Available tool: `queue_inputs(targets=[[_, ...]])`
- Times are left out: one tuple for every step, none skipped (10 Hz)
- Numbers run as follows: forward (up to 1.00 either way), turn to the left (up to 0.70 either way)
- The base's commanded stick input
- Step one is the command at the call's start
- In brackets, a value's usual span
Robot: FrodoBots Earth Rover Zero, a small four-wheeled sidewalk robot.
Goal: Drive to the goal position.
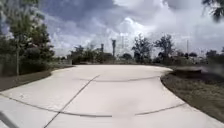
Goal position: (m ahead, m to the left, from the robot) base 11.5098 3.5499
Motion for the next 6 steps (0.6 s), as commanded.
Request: queue_inputs(targets=[[0.85, -0.24], [0.85, -0.29], [0.85, -0.24], [0.85, 0.00], [0.85, 0.00], [0.85, 0.00]])
